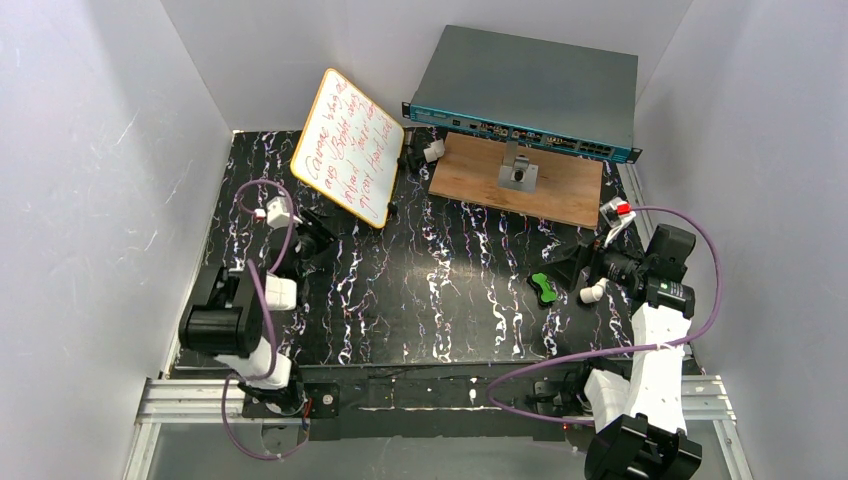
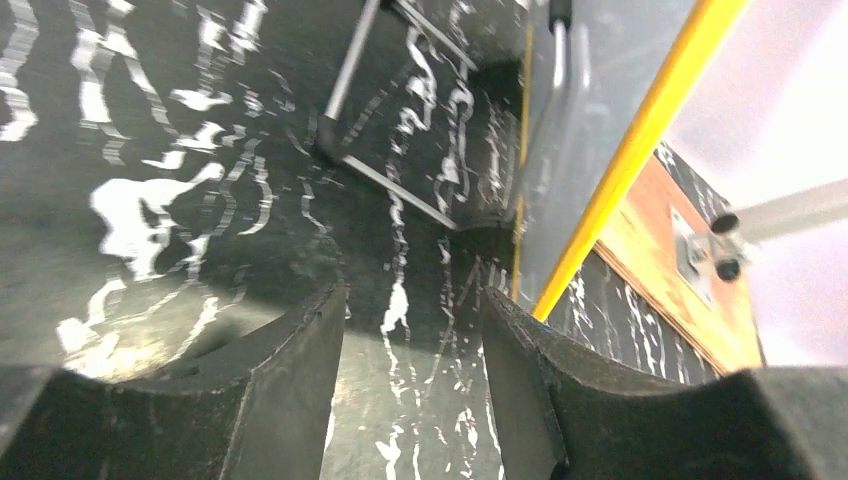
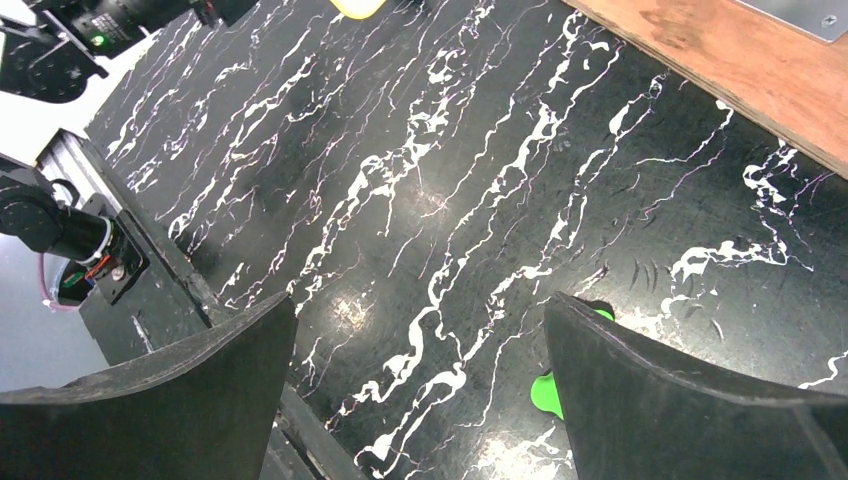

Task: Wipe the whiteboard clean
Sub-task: Pick up the whiteboard from the whiteboard stand.

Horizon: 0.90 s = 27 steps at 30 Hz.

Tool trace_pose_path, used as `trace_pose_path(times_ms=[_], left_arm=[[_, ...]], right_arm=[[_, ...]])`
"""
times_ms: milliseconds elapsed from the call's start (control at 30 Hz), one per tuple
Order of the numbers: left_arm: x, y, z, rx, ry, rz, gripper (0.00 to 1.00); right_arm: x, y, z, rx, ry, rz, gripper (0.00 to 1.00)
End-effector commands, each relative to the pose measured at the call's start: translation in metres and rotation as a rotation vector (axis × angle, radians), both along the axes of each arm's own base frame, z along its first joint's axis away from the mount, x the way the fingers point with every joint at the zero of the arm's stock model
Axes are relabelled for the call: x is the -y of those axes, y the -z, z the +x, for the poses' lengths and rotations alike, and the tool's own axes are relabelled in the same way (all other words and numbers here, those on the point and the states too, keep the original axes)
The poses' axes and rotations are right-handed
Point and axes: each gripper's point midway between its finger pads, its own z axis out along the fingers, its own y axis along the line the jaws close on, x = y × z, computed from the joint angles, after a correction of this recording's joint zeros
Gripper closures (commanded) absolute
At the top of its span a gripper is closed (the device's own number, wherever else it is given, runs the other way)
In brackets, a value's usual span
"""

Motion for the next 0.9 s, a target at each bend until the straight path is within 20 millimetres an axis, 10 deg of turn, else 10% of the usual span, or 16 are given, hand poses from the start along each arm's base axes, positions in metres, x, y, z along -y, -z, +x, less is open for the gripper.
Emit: trace_pose_path(times_ms=[0, 400, 867], left_arm=[[-0.038, -0.017, -0.013, 0.015, -0.186, 0.101, 0.5], [0.032, -0.063, -0.007, 0.185, 0.084, 0.037, 0.54], [0.031, -0.023, 0.049, 0.205, -0.02, 0.054, 0.62]], right_arm=[[-0.001, -0.017, 0.002, 0.051, -0.02, -0.016, 0.02], [-0.001, -0.017, 0.002, 0.052, -0.021, -0.018, 0.02], [-0.001, -0.017, 0.002, 0.053, -0.02, -0.025, 0.02]])
